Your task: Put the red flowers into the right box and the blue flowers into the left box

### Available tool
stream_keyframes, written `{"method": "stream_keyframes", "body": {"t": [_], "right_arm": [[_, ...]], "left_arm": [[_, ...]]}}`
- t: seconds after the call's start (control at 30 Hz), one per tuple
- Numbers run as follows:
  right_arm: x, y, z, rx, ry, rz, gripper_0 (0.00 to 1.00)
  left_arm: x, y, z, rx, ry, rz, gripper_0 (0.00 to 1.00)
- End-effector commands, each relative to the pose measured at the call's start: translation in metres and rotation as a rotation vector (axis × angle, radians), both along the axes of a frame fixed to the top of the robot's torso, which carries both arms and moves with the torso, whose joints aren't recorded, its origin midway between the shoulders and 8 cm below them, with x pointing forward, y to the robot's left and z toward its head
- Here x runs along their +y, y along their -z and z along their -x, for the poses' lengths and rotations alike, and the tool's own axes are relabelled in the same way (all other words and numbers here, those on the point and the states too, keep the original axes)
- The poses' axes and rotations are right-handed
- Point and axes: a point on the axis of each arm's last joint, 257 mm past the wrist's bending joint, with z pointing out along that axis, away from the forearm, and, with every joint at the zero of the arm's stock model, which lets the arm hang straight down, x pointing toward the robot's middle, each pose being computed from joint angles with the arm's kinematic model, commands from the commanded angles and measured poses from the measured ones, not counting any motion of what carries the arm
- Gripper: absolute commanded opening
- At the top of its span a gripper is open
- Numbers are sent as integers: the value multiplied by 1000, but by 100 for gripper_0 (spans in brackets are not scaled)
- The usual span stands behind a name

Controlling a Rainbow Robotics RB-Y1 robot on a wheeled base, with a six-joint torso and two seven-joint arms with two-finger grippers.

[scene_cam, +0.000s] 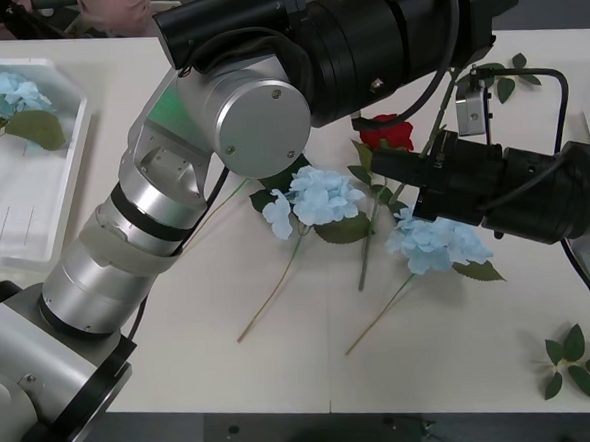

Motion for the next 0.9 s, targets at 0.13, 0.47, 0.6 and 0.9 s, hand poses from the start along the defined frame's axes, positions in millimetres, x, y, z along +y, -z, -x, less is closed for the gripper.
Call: {"method": "stream_keyframes", "body": {"t": [0.13,0.47,0.6,0.9], "right_arm": [[3,-9,0,-66,-11,40,0],[-47,21,-29,56,81,108,0],[-102,40,-51,181,157,179,0],[-304,49,-84,506,497,403,0]], "left_arm": [[-2,-22,6,-36,11,19,100],[33,-17,-21,-22,-57,36,100],[77,-3,-21,56,-31,-59,100],[249,164,-20,363,-86,-526,100]]}}
